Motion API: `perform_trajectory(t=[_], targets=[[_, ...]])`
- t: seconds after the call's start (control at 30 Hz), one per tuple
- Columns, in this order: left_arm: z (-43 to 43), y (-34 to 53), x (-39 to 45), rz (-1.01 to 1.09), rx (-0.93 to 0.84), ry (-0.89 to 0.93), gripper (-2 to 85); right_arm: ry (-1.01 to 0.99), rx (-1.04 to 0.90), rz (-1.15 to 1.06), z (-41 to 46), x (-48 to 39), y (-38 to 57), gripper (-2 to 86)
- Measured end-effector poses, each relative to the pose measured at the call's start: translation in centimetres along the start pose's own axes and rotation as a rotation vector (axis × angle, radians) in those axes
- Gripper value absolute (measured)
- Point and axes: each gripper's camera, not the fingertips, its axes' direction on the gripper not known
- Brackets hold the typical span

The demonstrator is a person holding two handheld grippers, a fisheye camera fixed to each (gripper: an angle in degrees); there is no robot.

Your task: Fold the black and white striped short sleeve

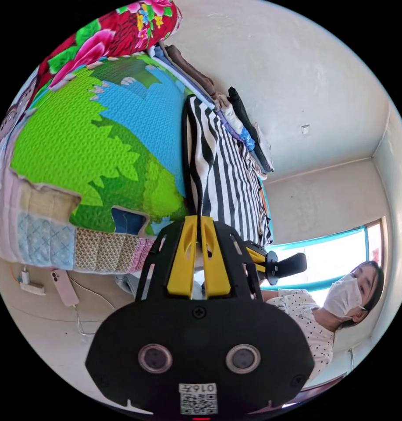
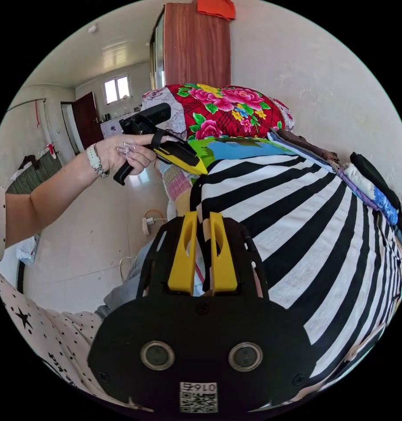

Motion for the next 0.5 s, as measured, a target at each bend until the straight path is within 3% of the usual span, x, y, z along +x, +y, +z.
perform_trajectory(t=[0.5], targets=[[1.1,0.3,0.4,0.108,-0.089,0.123,1.7,0.005,0.042,-0.095,-4.3,0.5,1.7,7.1]])
